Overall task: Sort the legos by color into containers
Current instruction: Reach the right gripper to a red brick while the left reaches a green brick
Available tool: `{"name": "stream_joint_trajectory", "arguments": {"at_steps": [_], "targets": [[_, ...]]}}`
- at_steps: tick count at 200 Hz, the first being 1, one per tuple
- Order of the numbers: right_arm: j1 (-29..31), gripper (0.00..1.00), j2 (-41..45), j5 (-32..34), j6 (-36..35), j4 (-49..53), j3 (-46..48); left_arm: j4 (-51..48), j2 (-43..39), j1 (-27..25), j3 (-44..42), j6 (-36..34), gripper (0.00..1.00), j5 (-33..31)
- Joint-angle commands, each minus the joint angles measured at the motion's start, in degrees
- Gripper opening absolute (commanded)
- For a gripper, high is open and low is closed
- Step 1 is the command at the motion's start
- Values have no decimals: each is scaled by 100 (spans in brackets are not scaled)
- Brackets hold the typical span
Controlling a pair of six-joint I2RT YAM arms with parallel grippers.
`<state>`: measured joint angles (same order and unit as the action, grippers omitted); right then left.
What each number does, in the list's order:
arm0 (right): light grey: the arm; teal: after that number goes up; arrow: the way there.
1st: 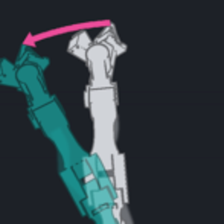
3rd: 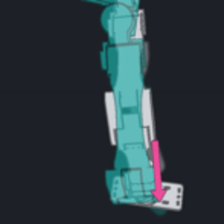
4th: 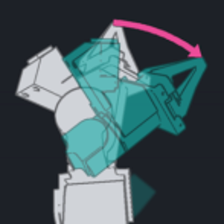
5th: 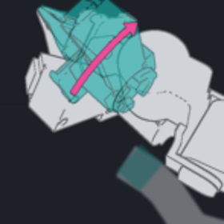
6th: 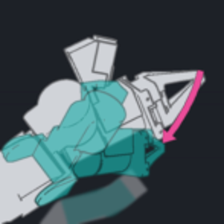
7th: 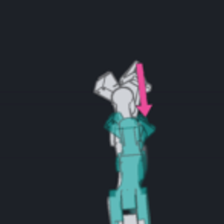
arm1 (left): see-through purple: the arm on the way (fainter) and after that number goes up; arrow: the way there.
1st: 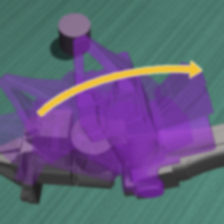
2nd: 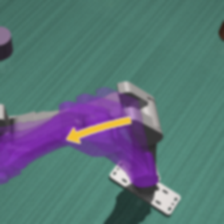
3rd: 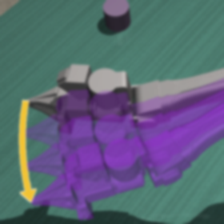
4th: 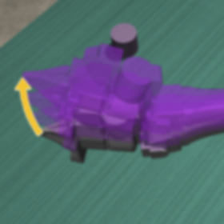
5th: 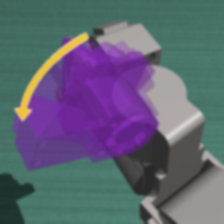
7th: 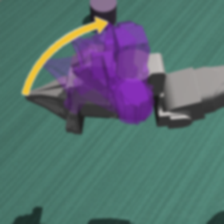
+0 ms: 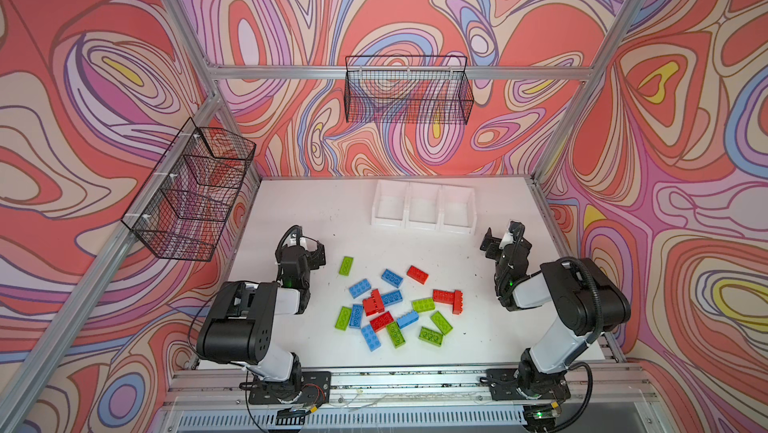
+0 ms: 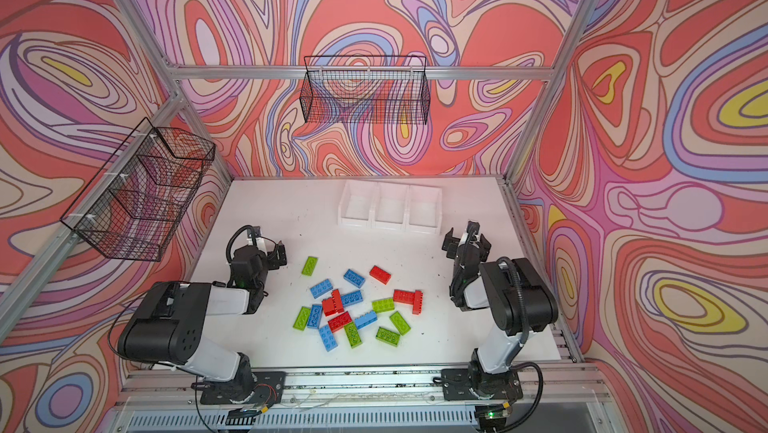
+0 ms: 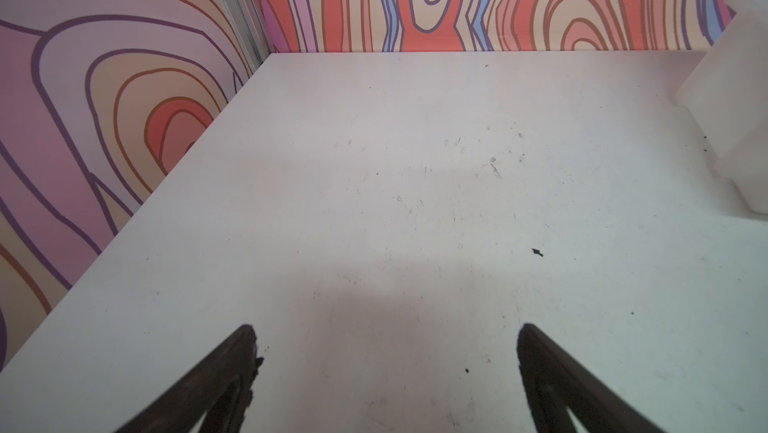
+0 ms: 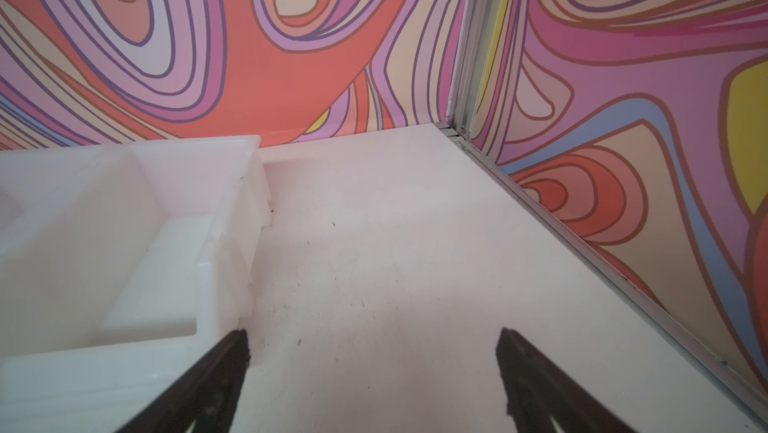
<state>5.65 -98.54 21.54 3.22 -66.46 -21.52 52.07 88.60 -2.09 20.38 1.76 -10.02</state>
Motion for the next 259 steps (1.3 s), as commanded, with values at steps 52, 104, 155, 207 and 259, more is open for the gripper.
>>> {"name": "stream_joint_trajectory", "arguments": {"at_steps": [52,104,155,207,259], "targets": [[-133,79,63,-348,25,-45,36,-2477,-1167,25,1278,124,80,-95],[135,49,808,304,643,5107,-2307,-5296,-1920,-281,2562,868,72,-479],[1874,58,1588,-1102,674,7172,-2569,-5922,-2315,-486,2101,1768,72,141],[2929,61,1371,-1944,486,7705,-2626,-6358,-1761,-533,2466,1906,72,884],[3205,63,641,-2363,-15,8029,-2943,-6607,-1102,-538,2800,1915,71,1312]]}}
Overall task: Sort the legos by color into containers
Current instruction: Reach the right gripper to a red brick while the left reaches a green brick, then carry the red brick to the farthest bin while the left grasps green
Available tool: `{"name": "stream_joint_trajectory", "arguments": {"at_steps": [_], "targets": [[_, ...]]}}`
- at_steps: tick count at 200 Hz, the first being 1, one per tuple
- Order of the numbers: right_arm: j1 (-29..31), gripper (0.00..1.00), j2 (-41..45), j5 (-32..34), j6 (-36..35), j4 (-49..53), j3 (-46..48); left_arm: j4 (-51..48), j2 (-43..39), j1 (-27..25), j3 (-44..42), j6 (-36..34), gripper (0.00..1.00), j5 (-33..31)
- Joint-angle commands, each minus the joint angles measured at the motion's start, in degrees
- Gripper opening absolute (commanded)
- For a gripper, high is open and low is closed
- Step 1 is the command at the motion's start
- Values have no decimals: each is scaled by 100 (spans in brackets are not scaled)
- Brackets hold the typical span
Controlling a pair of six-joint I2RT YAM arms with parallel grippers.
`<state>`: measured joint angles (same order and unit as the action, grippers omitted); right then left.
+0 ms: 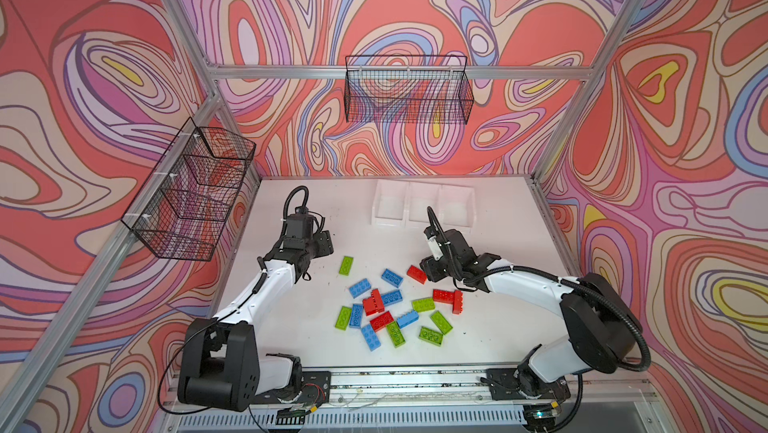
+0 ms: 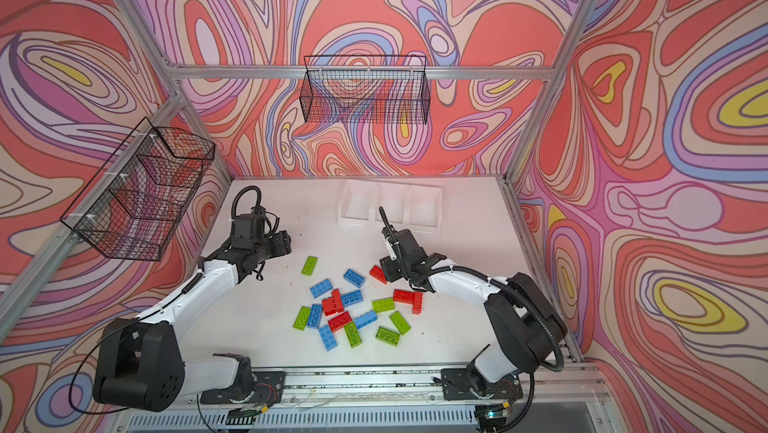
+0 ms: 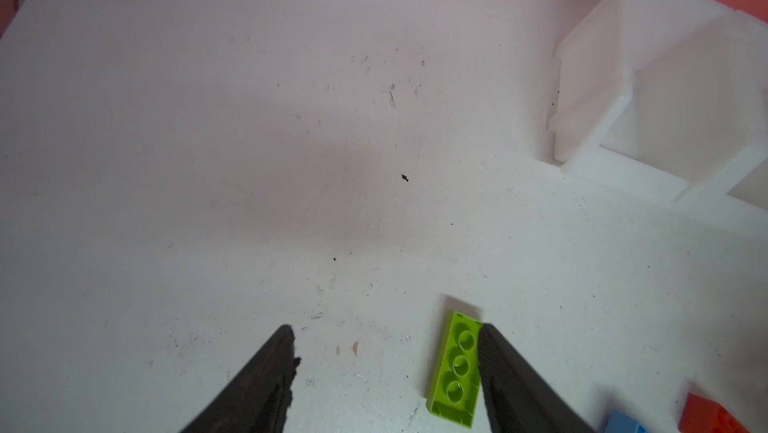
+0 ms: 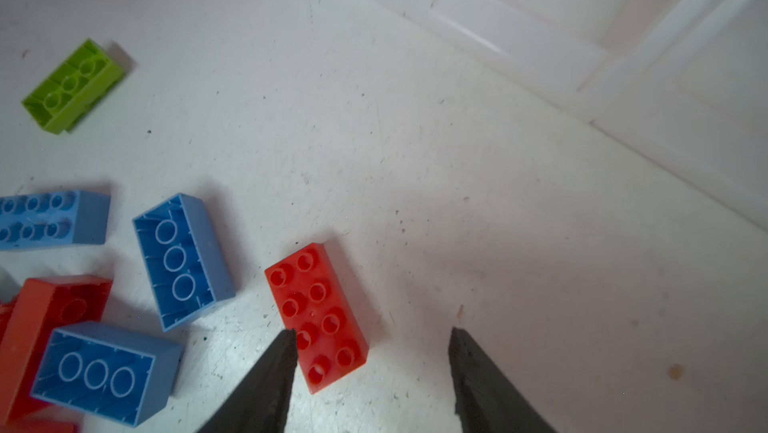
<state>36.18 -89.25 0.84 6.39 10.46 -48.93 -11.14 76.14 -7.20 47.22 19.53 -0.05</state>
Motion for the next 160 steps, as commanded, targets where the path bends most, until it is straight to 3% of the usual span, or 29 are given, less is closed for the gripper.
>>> {"name": "stream_joint_trajectory", "arguments": {"at_steps": [1,44,88,137,160], "targets": [[161,63,-295,-294,-341,340,-204,-285,150,-27,119,138,71,323],[249,64,-754,-236,-542,466,-450,-549,392,-27,231,-54,70,449],[337,58,-1204,-18,-586,422,-688,-635,581,-27,341,-151,69,497],[357,36,-1191,104,-367,245,-546,-540,736,-27,291,-108,68,434],[354,28,-727,169,-89,72,-389,-486,833,-27,313,-90,68,486]]}}
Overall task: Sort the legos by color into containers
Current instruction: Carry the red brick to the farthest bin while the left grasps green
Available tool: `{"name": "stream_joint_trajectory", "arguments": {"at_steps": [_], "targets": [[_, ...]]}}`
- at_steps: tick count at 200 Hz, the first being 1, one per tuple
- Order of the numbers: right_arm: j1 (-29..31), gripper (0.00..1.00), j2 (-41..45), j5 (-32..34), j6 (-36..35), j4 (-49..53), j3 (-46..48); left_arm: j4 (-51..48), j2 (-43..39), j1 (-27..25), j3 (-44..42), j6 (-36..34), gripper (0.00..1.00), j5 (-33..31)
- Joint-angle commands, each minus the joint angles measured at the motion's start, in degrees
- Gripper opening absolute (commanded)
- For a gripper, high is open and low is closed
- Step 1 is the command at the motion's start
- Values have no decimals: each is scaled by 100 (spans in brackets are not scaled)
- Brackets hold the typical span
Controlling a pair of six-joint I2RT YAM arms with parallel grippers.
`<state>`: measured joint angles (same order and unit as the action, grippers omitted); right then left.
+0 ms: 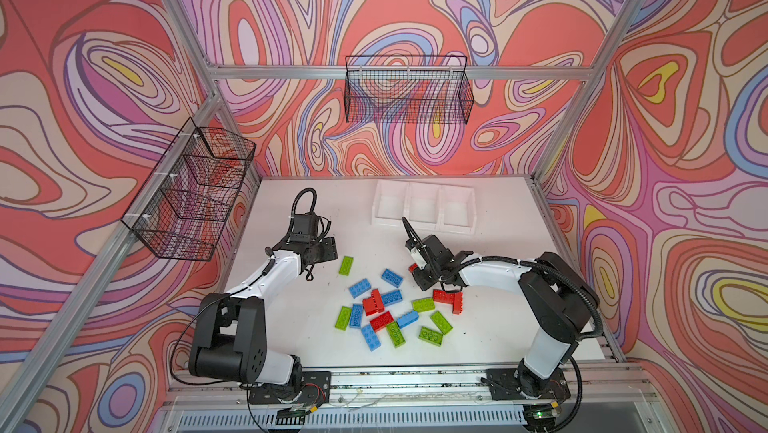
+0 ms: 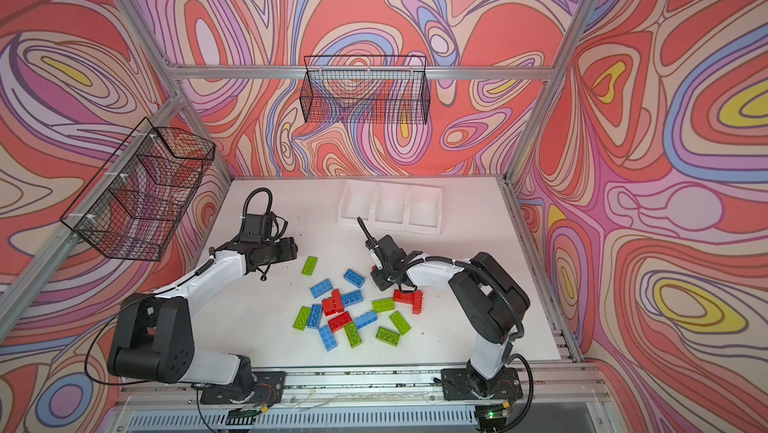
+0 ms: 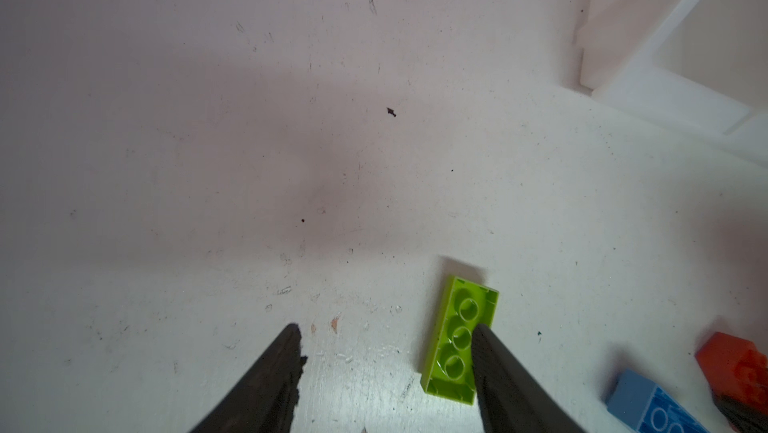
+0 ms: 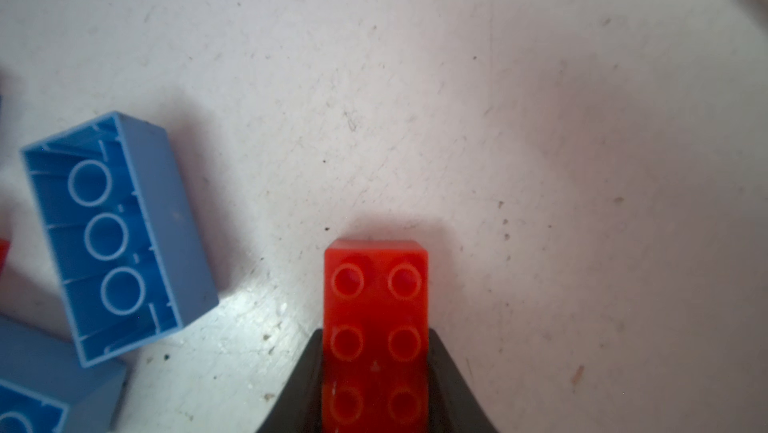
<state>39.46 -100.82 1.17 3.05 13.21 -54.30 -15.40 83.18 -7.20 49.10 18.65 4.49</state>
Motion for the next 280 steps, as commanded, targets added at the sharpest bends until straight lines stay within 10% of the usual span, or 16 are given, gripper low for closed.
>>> {"name": "stream_joint_trajectory", "arguments": {"at_steps": [1,114,280], "targets": [[31,28,448,146,256,-208,157,-55,134,-27,125,-2,68,37],[-2521,30,1070,166,1631,283,-910,-785,449,-696,515,-958,63,69],[-2848,34,-2387,101,1887,165,-3691,-1036,1084,-859,749,-1004,69,268]]}}
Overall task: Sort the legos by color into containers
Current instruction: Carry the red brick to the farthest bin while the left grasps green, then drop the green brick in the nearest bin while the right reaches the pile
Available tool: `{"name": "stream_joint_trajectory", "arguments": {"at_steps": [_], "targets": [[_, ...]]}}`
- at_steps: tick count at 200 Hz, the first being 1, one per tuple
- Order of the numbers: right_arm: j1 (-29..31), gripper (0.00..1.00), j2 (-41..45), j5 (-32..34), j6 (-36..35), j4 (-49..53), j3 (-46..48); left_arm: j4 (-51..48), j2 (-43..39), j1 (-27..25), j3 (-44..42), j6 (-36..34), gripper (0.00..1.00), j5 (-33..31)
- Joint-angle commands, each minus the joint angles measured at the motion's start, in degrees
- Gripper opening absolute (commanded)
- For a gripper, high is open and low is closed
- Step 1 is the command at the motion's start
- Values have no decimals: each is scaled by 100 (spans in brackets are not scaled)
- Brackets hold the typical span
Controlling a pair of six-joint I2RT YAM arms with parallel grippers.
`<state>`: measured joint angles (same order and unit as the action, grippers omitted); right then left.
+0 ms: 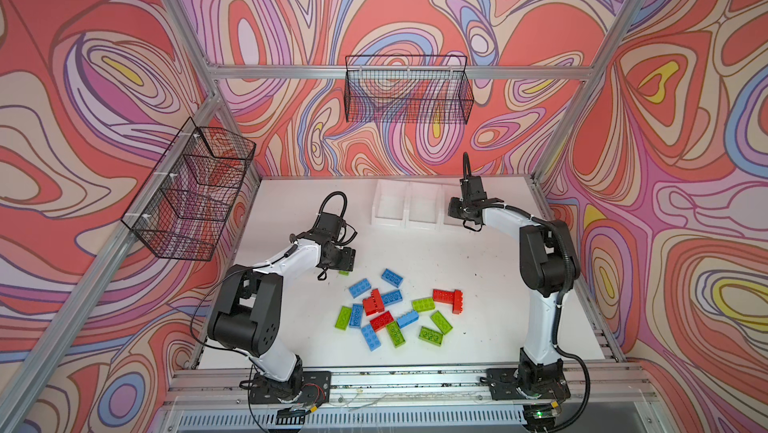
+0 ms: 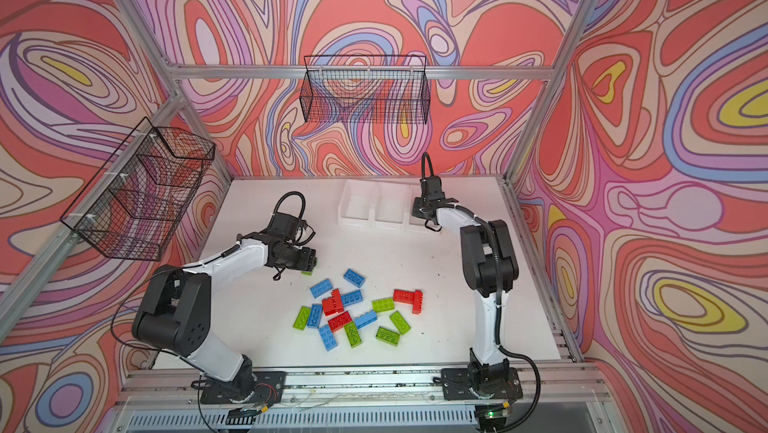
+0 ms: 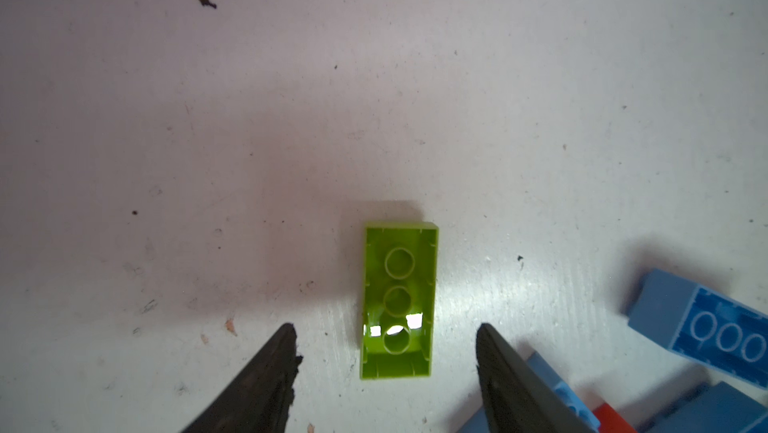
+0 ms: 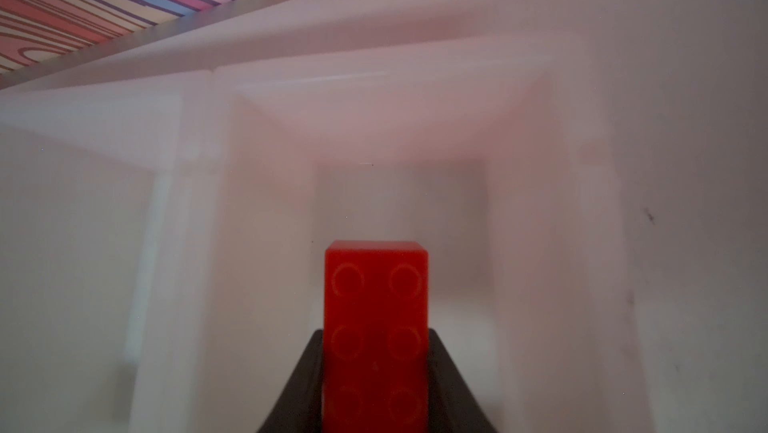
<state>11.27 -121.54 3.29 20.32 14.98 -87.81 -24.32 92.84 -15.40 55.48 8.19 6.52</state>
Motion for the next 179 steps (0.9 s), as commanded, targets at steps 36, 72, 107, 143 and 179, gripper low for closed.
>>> {"name": "stream_joint_trajectory", "arguments": {"at_steps": [36,72,107,143,179], "targets": [[-23,47,-520,-145,248,-48,-478,-220,306,-42,206,69,68,7],[-28,57,-177,-249,195,-226,-246,-314,479,-89,305,138,63,-50],[-27,57,685,8,43,-184,253,-448,539,-164,331,186,56,-230],[-28,56,1766,46,73,-206,1047,-639,811,-163,560,196,43,-406],[-28,55,2729,82,194,-129,1926,-750,1025,-175,744,186,31,-349]]}}
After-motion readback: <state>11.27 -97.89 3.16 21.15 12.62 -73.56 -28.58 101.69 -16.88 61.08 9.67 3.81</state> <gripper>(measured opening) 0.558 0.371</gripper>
